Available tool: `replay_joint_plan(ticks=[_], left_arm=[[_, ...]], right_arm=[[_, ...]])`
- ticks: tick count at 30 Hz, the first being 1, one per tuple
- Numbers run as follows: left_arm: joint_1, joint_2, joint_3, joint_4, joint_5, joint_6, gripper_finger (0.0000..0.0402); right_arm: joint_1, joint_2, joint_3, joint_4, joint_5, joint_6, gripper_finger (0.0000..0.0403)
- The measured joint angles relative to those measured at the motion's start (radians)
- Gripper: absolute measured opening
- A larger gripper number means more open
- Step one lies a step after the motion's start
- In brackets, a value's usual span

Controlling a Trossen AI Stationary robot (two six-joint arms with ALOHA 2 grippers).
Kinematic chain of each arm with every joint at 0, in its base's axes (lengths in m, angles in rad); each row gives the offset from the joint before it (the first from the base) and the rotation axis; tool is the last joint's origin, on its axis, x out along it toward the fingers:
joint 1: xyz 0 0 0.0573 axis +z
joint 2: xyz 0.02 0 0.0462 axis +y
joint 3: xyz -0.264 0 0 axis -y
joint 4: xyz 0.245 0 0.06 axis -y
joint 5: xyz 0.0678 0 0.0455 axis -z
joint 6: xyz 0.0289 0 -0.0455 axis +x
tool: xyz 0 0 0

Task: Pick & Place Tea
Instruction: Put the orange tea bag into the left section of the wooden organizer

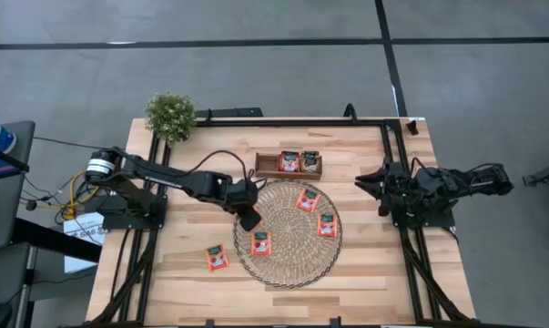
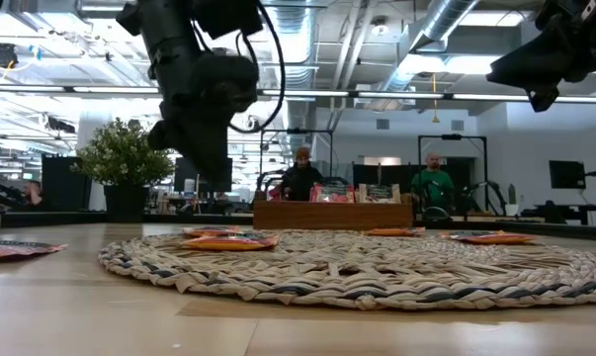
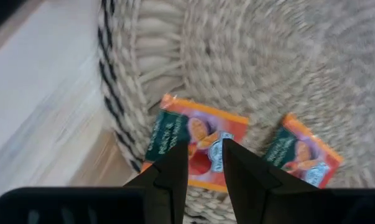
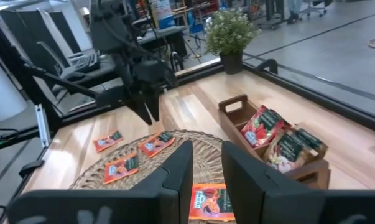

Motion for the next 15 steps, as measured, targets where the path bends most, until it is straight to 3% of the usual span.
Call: replay_joint_plan(ticks=[5,15], left_arm=[[-0.001,0.057,0.0,0.001,0.057,-0.012,0.0089],[0.0,0.078,0.0,-0.005,0.054,-0.062,0.0089]], right_arm=[[-0.021,0.0,0.0,-0.001,0.0,-0.001,0.0077],[-0.053,0.0,0.0,0.0,0.0,-0.001,0.0077]])
